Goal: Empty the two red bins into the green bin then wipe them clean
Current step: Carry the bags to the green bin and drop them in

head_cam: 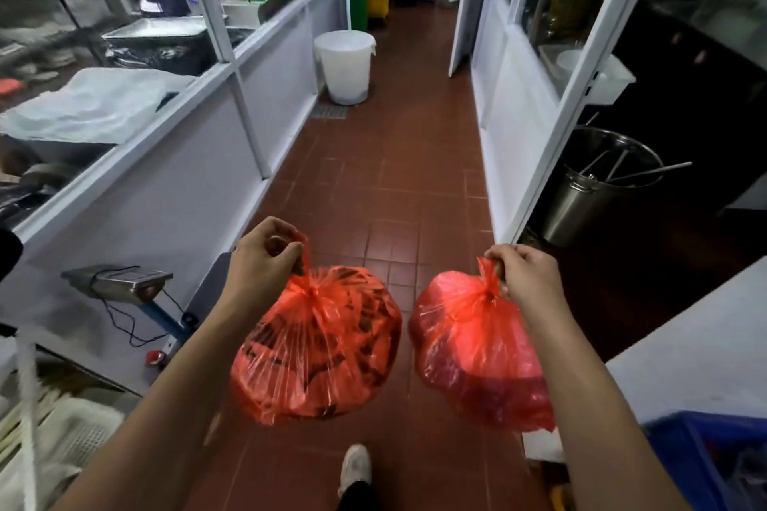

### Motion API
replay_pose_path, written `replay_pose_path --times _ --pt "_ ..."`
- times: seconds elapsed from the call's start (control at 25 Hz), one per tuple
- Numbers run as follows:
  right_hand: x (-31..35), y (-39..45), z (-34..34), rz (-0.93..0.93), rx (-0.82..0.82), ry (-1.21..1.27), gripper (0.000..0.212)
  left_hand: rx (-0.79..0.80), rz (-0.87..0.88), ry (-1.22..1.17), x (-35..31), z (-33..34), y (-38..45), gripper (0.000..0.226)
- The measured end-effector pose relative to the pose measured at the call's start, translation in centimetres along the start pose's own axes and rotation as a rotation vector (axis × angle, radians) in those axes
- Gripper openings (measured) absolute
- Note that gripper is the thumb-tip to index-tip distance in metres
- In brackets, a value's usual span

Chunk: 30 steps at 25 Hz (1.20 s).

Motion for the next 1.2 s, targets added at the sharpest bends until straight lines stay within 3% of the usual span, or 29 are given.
replay_pose_path --times 0.2,0.4,0.6,0.96,1.2 --pt "1.9 9.4 4.4 -0.003 -0.01 0.04 0.025 -0.042 -0.005 -0.056 -0.3 3.2 9.9 0.021" --pt "4.4 19.2 10.0 0.003 -0.036 0.0 0.031 0.044 0.012 -0.149 -1.5 5.8 20.3 0.013" --pt "7.4 28.1 14.4 -0.001 -0.081 -0.018 0.031 0.073 0.041 -0.188 -3.4 6.7 31.3 0.02" --pt "10.3 46.2 23.1 -0.042 -0.035 -0.029 0.02 0.063 0.067 -0.214 -6.1 11.4 50.5 0.02" --pt "11.6 60.3 28.5 -0.034 -0.009 -0.04 0.027 0.014 0.042 -0.238 -8.0 15.1 64.1 0.019"
Point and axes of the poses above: each hand's wrist, its own y-axis towards the middle knuckle, its own z-axis out of the palm, x = y × z, the point moved 4 cm from there along y, towards the middle knuckle, and after that the axes turned 5 degrees about -z, right-handed, at the moved point
